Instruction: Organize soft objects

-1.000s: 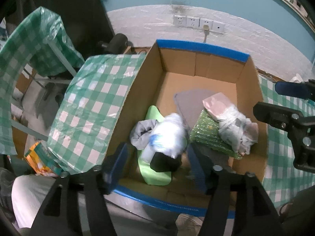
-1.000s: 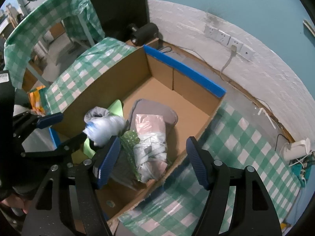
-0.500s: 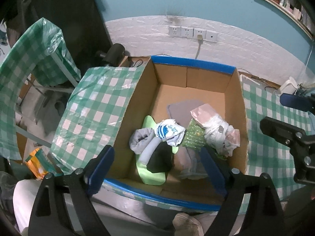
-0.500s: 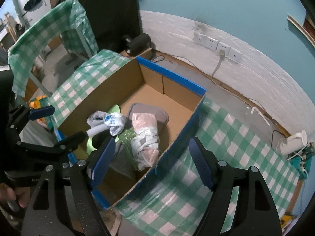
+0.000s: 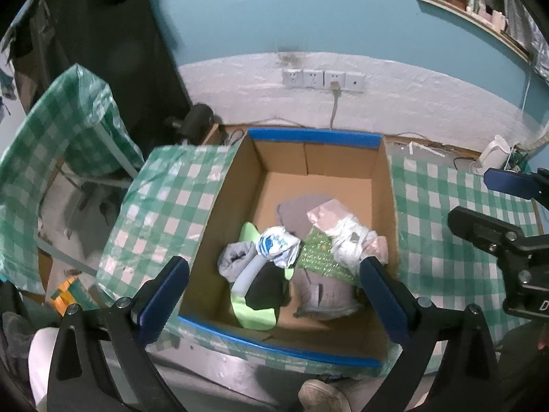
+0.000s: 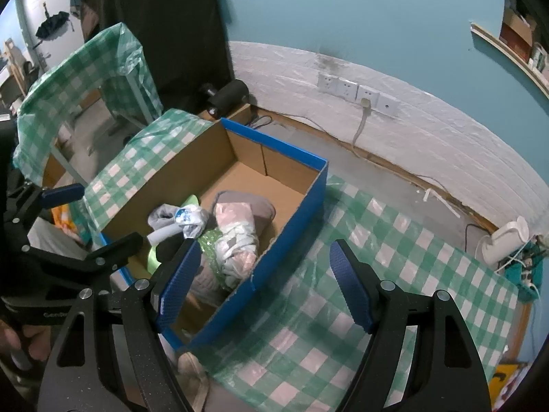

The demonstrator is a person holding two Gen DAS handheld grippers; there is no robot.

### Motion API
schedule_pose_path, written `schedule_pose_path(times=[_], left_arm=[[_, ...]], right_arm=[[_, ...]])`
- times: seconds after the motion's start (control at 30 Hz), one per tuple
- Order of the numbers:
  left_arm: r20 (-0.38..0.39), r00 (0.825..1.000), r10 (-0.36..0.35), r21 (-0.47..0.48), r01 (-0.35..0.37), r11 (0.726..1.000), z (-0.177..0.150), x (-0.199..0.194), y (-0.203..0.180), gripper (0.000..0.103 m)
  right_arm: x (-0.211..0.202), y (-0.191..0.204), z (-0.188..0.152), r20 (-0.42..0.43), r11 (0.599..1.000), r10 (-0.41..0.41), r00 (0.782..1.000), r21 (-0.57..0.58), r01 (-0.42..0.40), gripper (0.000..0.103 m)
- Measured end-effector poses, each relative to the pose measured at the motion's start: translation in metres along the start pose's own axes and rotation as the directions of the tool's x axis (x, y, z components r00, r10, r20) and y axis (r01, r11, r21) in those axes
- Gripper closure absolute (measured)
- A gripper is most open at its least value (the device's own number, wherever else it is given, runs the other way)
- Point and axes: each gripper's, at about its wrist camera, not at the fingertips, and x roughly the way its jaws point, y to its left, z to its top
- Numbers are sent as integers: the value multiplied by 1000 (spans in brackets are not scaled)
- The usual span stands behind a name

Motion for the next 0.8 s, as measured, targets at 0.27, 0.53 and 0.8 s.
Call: schedule_pose_path(times=[0.27,0.53,0.8], left_arm=[[51,999,-8,19,7,1000,2,-14,-9,2],[47,999,-7,28,5,1000,3,-17,-17,2],[48,999,-17,29,15,999,2,-18,-21,2]], right_arm=[[-13,-6,-6,25,1000,3,1000,9,-3,26],[-21,-11,-9,42,1000,-2,999,11,2,26],[-22,-16,-12,34,1000,-9,999,12,8,26]])
